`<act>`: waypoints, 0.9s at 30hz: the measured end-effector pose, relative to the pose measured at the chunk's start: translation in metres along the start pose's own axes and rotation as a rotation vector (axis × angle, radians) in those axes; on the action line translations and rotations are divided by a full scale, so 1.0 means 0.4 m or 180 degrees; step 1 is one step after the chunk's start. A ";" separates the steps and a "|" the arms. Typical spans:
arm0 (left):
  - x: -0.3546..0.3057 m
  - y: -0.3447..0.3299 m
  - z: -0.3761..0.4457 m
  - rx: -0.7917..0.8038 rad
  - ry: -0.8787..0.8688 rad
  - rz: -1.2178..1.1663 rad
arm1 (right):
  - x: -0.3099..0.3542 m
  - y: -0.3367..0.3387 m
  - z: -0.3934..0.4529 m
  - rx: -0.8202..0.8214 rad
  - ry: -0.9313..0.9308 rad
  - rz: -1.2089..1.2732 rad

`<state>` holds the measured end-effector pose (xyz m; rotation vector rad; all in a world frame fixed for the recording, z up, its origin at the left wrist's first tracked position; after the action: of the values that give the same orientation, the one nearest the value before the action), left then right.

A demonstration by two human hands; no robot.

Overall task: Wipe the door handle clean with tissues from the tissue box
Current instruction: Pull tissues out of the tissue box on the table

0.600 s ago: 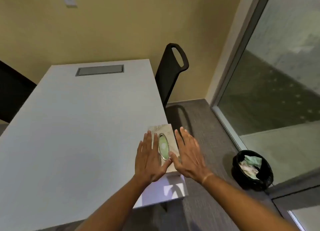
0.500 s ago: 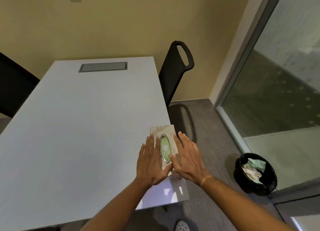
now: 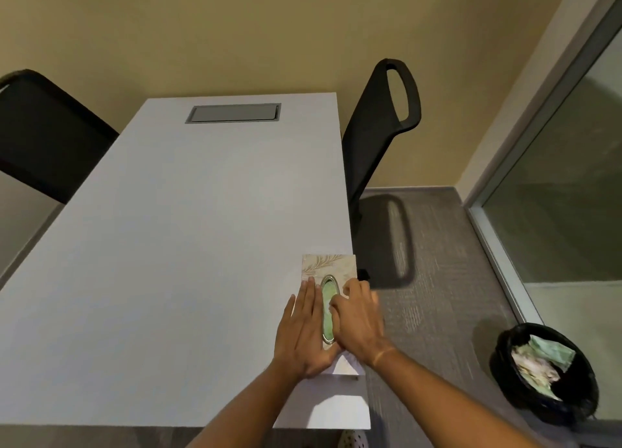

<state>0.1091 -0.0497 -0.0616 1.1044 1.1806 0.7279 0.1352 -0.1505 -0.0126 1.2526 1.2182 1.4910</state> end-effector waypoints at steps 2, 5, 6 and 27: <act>-0.002 -0.005 0.005 -0.0039 0.0011 -0.0031 | 0.005 0.003 0.010 0.0022 -0.0024 -0.0066; 0.002 -0.008 0.010 -0.0017 0.0059 -0.0026 | 0.009 0.005 0.022 0.0063 -0.0030 -0.0238; 0.004 -0.010 0.009 -0.0011 0.0049 0.0011 | 0.010 0.003 0.024 0.0081 -0.0019 -0.0261; 0.000 0.005 0.017 -0.0090 0.0108 0.0157 | 0.007 0.006 0.032 0.0148 0.0335 -0.0182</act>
<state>0.1159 -0.0508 -0.0595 1.1048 1.1717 0.8018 0.1472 -0.1462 -0.0093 1.1720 1.3534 1.5108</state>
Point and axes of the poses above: each hand's wrist, its own z-axis towards the middle knuckle, its own y-axis out of the back of the hand, x = y × z, the point moved 8 cm from there along z, towards the middle knuckle, and after that the axes turned 1 degree about -x, right-handed, at the moved point
